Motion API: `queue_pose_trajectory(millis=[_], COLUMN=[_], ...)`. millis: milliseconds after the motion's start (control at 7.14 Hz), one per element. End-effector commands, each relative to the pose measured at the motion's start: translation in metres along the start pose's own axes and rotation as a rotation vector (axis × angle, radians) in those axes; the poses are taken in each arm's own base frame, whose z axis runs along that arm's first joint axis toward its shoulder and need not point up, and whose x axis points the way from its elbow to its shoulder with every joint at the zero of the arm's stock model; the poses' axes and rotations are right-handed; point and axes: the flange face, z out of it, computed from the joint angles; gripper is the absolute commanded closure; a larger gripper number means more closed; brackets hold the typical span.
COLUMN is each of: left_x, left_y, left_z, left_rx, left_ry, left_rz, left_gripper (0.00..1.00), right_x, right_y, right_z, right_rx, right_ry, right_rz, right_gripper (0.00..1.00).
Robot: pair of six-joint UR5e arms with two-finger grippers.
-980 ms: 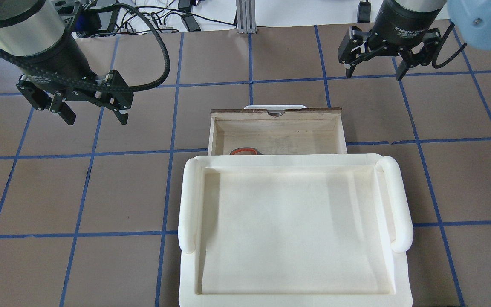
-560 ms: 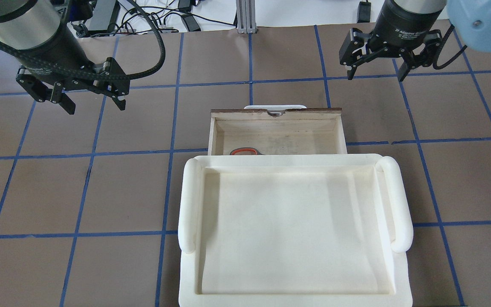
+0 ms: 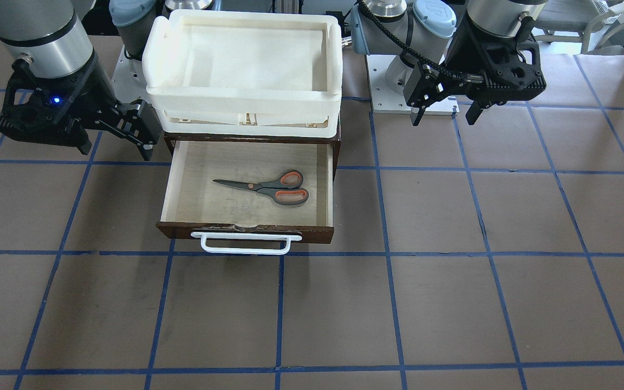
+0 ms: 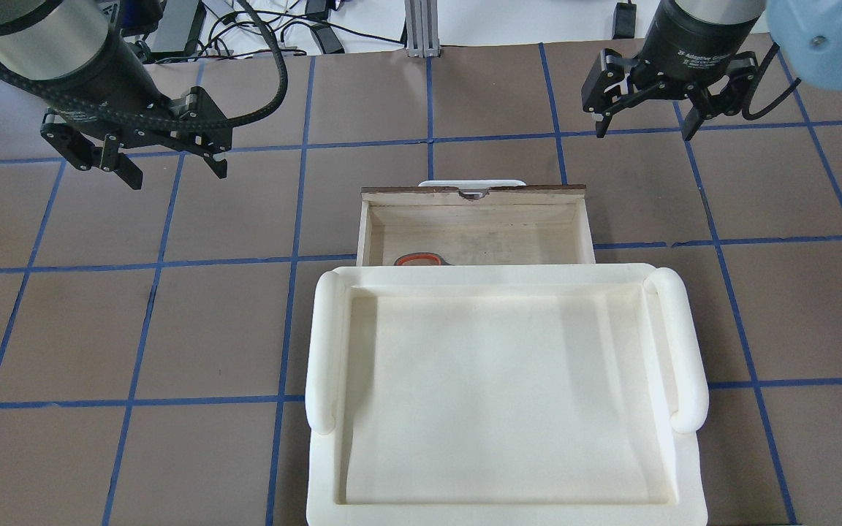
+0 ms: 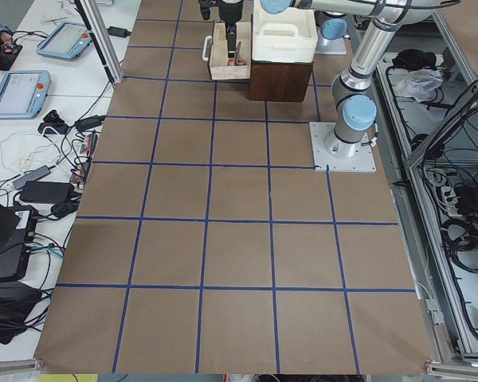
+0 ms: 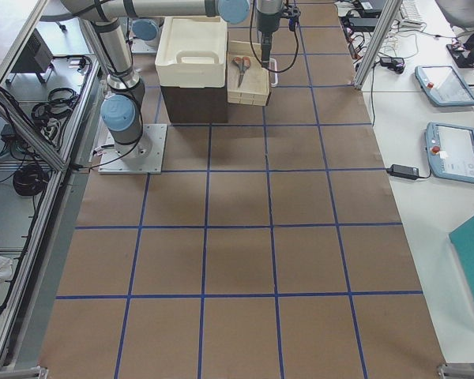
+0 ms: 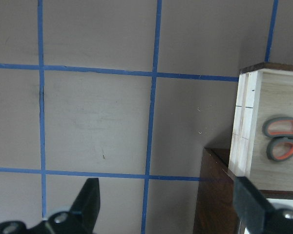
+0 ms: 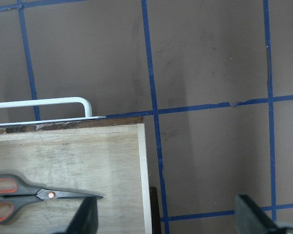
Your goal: Place scissors in drawer with both arms
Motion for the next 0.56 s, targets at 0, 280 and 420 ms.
queue_pose_trajectory(millis=[0,280,420], left_x=[0.0003,-0.0002,-0.0003], left_y=[-0.0004,0.0001,0.0001], left_z=[0.0003,-0.0005,-0.0005], left_rx=[0.001,0.003,0.003], left_ry=[0.002,-0.002,-0.004], left_rz=[0.003,0.003,0.004], left_gripper=[0.04,0.05,0.05], right_x=[0.0001,0.0003,0.0003], right_y=[0.0002,0.0003,0.0003], right_z=[0.0002,0.0010,0.0010], right_rx=[-0.001,-0.002,-0.002], right_ry=[-0.001,0.000,0.000], right_rz=[0.002,-0.002,-0.002], right_gripper=[0.00,0.00,0.00])
